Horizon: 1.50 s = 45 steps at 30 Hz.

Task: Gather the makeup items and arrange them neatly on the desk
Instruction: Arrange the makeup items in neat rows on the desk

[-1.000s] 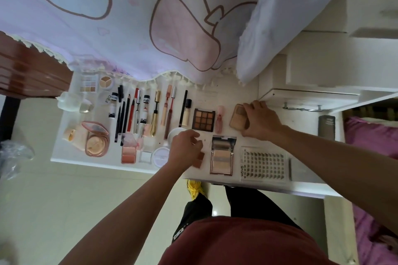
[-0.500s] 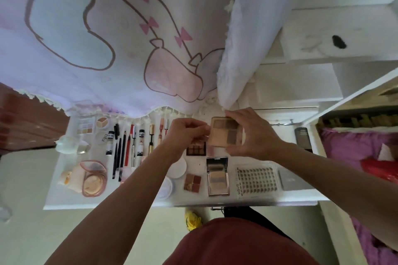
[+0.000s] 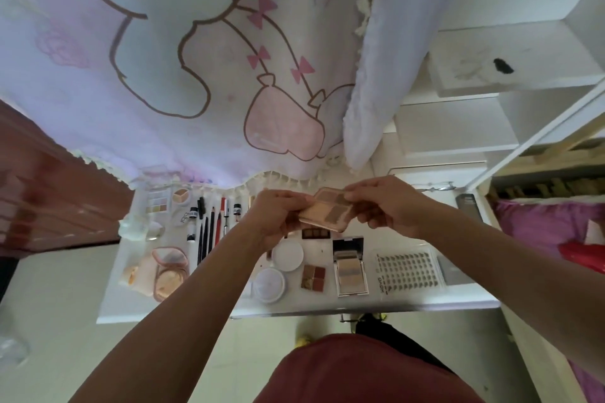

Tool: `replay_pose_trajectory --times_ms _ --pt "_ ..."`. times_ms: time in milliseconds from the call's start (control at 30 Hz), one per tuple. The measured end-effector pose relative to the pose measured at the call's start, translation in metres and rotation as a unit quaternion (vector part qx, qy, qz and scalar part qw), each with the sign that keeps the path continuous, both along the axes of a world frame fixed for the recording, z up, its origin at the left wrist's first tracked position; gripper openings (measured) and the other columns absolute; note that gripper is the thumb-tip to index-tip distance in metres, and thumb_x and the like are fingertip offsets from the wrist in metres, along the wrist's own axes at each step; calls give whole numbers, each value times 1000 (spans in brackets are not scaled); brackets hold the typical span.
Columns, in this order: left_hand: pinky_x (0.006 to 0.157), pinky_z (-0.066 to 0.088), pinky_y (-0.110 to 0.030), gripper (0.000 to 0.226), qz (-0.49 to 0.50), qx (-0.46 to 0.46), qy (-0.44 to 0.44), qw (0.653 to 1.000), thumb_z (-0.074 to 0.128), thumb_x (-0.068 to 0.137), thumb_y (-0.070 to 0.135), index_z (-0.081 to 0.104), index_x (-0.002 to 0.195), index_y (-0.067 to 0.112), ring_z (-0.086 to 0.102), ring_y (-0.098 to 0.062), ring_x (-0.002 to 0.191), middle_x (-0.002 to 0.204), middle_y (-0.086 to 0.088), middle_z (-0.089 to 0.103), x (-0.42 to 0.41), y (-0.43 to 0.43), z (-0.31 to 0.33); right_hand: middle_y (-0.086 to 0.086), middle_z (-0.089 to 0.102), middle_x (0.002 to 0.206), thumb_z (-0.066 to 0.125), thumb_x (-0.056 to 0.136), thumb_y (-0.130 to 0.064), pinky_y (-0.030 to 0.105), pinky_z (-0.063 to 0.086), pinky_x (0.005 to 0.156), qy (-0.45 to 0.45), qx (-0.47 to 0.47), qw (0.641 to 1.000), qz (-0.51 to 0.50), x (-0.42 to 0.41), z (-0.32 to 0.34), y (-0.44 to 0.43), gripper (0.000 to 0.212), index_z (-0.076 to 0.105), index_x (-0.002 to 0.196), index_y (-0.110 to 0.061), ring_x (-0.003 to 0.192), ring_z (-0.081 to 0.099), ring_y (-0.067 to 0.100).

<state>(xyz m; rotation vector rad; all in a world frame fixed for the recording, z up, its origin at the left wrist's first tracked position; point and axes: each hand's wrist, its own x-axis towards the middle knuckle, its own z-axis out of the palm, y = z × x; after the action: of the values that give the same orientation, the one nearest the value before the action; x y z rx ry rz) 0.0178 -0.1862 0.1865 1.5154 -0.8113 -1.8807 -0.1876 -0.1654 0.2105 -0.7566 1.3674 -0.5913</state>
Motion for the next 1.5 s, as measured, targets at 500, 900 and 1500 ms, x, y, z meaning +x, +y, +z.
replay_pose_trajectory --times_ms 500,900,1500 --pt "88 54 -29 66 -106 -227 -124 960 90 53 40 69 111 16 67 -16 95 99 -3 70 27 41 24 15 71 77 60 93 -11 20 45 44 -55 -7 997 -56 29 19 24 15 69 105 -9 54 61 15" --pt "94 52 -40 38 -32 -212 56 975 74 74 7 66 111 8 66 -27 100 104 -13 71 32 45 26 15 63 80 63 87 -1 16 50 43 -162 69 981 -84 22 20 31 35 59 122 -5 57 61 16" --pt "70 56 -27 20 -6 -203 10 979 61 84 -10 72 91 6 70 -21 80 88 -11 73 27 44 29 11 71 89 66 89 -19 19 41 47 -49 3 999 -23 20 26 38 18 68 102 -7 71 64 17"
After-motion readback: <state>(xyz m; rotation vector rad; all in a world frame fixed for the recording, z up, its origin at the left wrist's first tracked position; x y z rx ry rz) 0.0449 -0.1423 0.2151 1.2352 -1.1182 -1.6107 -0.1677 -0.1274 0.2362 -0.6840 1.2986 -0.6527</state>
